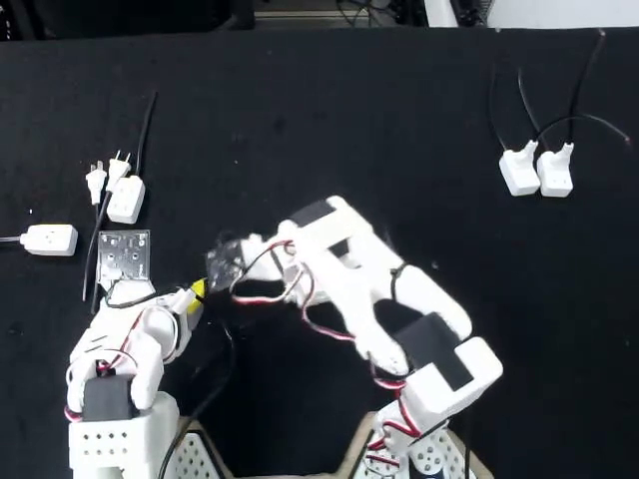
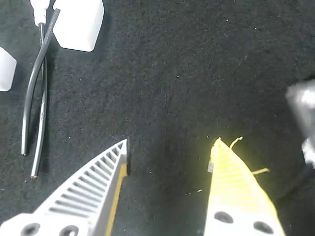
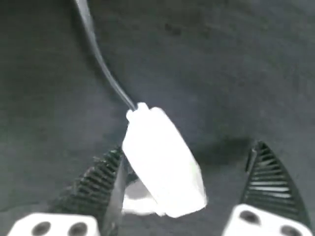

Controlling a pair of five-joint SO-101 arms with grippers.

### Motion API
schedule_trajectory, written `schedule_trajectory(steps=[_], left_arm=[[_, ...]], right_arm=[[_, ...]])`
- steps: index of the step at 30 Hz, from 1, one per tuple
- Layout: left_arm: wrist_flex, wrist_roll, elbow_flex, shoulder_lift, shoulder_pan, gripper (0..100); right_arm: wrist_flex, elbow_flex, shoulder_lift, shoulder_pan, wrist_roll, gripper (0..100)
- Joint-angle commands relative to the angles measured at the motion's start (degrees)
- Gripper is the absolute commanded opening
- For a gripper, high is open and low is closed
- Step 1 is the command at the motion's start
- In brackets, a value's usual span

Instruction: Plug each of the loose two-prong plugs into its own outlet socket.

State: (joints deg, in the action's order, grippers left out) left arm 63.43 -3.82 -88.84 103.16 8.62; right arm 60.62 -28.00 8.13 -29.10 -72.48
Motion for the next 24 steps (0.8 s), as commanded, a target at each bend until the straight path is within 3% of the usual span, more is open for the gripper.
schedule_trajectory(steps=[1, 4, 9, 13, 17, 24], left_arm=[[0.26, -0.53, 0.57, 0.53, -0.13, 27], [0.26, -0.53, 0.57, 0.53, -0.31, 27], [0.26, -0.53, 0.57, 0.53, -0.4, 27], [0.26, -0.53, 0.57, 0.53, -0.4, 27], [0.26, -0.53, 0.57, 0.53, -0.31, 27], [0.26, -0.53, 0.57, 0.53, -0.4, 27]], right_arm=[[-4.66, 0.4, -3.12, 4.13, 0.53, 34.6], [-5.98, 0.4, -3.21, 5.98, 3.96, 30.4], [-11.43, 0.4, -3.56, 8.88, 10.2, 0.8], [-14.42, 1.71, -3.65, 12.4, 15.91, 0.7], [-10.55, 6.55, -3.65, 17.85, 21.27, 1.0], [0.88, 21.23, -3.03, 30.86, 41.49, 1.0]])
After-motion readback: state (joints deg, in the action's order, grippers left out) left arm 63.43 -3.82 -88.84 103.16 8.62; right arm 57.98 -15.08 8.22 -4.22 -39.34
